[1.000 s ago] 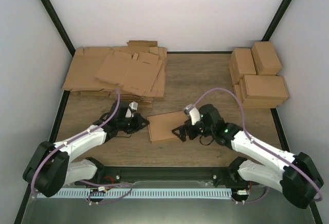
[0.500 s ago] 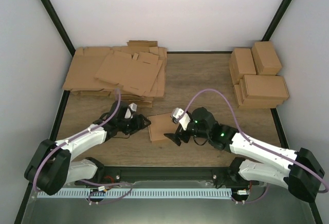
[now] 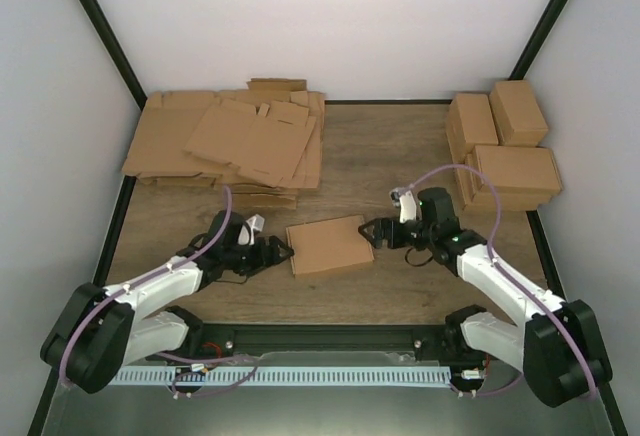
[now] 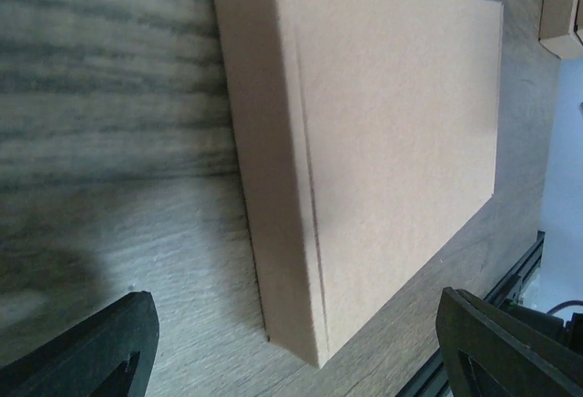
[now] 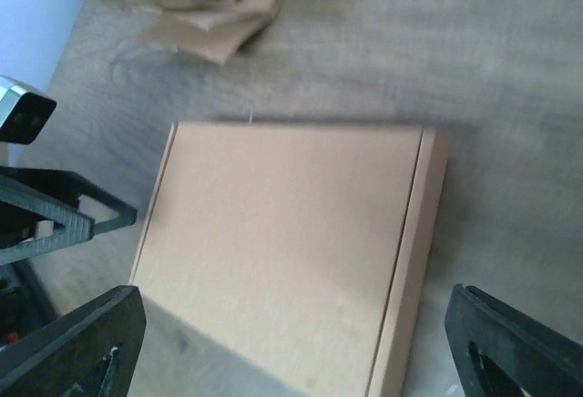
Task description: Fold the paper box
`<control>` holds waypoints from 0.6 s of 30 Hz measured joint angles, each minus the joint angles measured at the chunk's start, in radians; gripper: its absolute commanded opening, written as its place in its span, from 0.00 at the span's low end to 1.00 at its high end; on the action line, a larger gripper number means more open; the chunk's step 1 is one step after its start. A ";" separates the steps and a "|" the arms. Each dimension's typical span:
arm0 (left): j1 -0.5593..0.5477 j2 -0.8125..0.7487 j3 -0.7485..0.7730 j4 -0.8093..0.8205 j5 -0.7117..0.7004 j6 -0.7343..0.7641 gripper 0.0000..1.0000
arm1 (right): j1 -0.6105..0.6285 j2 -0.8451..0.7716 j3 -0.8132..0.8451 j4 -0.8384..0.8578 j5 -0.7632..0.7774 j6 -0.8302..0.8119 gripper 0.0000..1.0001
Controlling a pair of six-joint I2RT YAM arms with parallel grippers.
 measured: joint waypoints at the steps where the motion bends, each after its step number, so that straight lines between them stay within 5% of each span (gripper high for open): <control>1: 0.000 -0.005 -0.014 0.009 0.005 -0.007 0.86 | -0.010 0.002 -0.024 -0.002 -0.026 0.018 0.81; 8: -0.034 -0.049 -0.098 0.068 0.034 -0.102 0.87 | -0.092 0.048 -0.165 0.050 -0.179 0.107 0.61; 18: -0.111 -0.053 -0.134 0.158 0.024 -0.196 0.88 | -0.098 0.159 -0.197 0.188 -0.237 0.157 0.50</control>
